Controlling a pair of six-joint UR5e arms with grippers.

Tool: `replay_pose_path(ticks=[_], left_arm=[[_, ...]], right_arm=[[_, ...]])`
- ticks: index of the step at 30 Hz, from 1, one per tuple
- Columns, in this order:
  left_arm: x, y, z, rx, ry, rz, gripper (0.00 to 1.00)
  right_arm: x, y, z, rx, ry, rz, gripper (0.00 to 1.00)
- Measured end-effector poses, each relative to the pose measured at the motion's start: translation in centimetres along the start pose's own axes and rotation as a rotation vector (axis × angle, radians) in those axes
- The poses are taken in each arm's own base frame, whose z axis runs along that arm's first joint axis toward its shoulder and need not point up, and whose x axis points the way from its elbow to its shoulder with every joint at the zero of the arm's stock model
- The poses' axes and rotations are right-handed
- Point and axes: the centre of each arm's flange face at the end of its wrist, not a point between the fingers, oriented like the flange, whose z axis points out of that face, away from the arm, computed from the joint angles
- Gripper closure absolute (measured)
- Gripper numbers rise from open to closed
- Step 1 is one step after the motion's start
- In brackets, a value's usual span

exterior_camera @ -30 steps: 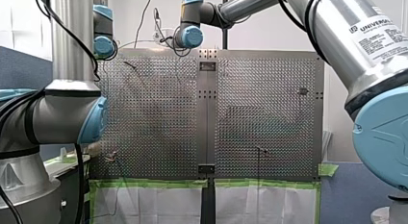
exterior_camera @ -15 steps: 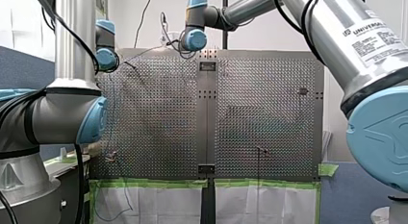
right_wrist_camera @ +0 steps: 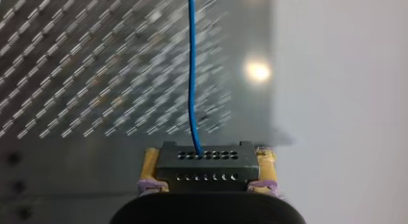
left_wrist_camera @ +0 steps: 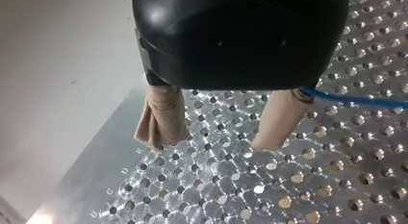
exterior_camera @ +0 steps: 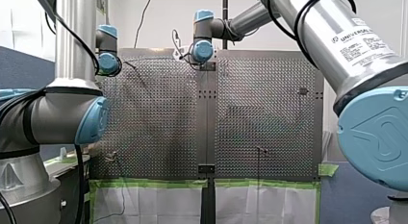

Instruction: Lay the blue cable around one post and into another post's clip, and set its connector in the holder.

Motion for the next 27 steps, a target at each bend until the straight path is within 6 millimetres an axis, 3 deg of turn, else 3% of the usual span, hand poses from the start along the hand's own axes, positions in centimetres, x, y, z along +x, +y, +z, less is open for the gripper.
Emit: replay_pose_path(ticks=[6,11,21,27], left_arm=[[0.3,-0.4,-0.2,0.005,0.007,0.01,0.0],[0.3,-0.3,-0.2,0.003,0.004,-0.006,0.0],[0.1,-0.1,0.0,-0.01,-0.011,-0.029,0.0],[0.2,-0.2,0.0,-0.005,-0.009,-0.031,0.0]], right_arm=[[-4.4,2.2,0.7,-0.073,-0.091,-0.026,1.0],[-6.2,4.9,1.1,-0.146,-0.104,-0.006,1.0],[-4.4,11.6,1.1,-0.292,-0.026,0.085,1.0],[-2.9,14.6,1.0,-0.301,0.025,0.136,1.0]])
